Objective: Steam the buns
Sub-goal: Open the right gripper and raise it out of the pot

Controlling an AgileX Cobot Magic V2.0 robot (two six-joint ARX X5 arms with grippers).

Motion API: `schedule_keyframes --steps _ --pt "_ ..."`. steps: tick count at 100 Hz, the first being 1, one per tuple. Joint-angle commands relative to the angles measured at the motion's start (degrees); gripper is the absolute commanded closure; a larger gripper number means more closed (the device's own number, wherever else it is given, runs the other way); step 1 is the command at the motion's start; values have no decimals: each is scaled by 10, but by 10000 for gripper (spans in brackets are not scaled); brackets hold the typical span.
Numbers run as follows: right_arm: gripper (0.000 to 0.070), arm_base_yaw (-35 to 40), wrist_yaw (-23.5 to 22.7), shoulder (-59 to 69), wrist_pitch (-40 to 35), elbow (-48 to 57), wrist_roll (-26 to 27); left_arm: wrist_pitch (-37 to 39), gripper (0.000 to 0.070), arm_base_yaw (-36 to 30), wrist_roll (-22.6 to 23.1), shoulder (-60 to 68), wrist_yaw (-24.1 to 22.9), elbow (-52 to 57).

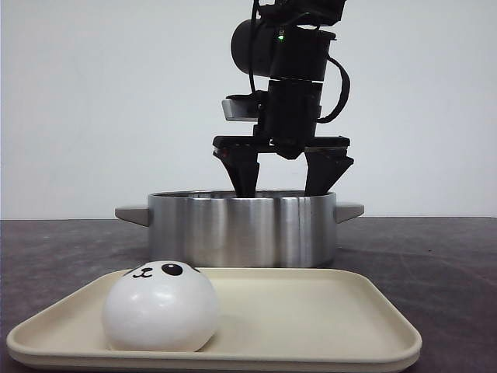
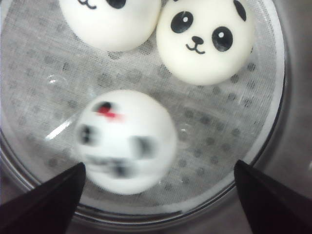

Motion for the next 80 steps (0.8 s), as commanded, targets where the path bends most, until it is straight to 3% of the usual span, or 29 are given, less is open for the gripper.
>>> schedule_keyframes --steps 1,10,17,22,30,44,57,80 --pt "78 3 2 12 8 9 -10 3 62 -4 5 7 -1 12" --pt "89 4 2 11 16 14 -25 -3 62 -4 12 12 -1 12" --pt "188 3 2 7 11 31 -34 -14 62 -4 21 20 -3 11" --pt "333 3 1 0 3 50 -39 -28 62 -4 21 29 -3 10" --pt "700 4 1 -25 -6 83 -46 -48 62 -4 20 44 -3 7" --pt "687 22 2 -104 -10 131 -47 -75 62 -6 18 74 5 -18" --pt "688 50 4 -208 -7 139 -47 -84 62 -18 17 101 56 -68" --pt "688 94 65 -368 -7 139 -46 -54 62 -69 -3 145 74 -202"
